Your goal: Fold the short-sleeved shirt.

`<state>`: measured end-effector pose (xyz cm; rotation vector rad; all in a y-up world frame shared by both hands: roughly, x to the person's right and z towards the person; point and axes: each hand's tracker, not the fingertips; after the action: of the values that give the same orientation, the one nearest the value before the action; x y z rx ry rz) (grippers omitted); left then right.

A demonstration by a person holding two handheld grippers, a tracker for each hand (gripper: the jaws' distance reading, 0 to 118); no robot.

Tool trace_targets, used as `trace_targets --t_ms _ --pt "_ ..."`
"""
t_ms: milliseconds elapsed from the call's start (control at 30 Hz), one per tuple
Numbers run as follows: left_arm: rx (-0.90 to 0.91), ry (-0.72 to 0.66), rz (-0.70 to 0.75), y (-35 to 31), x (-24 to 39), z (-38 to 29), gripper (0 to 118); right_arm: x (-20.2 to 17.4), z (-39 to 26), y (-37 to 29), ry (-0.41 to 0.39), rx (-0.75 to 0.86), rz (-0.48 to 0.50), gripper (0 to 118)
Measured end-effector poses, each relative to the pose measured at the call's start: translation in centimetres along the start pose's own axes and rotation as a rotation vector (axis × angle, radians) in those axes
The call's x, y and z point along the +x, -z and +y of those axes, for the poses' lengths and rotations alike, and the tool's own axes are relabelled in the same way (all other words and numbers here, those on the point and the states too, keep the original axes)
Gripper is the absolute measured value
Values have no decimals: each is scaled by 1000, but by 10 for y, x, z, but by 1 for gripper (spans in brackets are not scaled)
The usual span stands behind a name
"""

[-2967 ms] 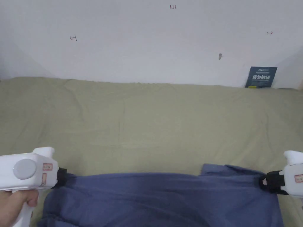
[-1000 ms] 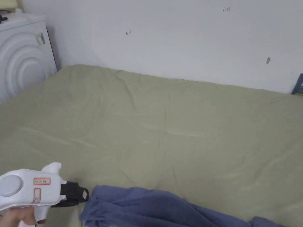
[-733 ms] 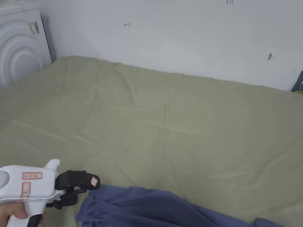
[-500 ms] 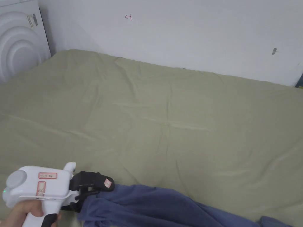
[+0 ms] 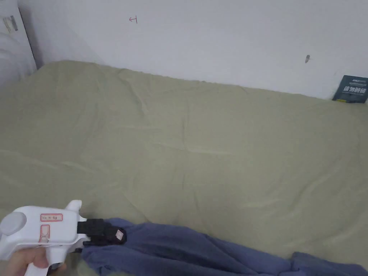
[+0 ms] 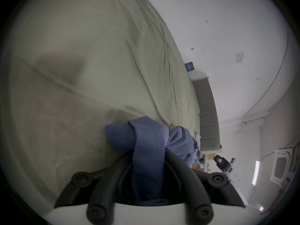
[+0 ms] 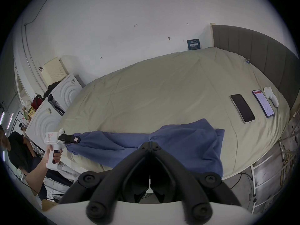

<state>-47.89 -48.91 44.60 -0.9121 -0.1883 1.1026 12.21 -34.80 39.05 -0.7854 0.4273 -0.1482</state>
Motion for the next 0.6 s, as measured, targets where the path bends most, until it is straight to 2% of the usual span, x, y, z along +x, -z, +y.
trace_targets --t_ms 133,400,600 --pt "40 30 21 -24 26 -1 10 8 7 -6 4 21 16 0" --pt "159 77 179 -96 46 4 10 19 13 -15 -2 47 50 0" --pt "132 146 308 -85 90 -15 10 18 13 -15 -18 44 53 0"
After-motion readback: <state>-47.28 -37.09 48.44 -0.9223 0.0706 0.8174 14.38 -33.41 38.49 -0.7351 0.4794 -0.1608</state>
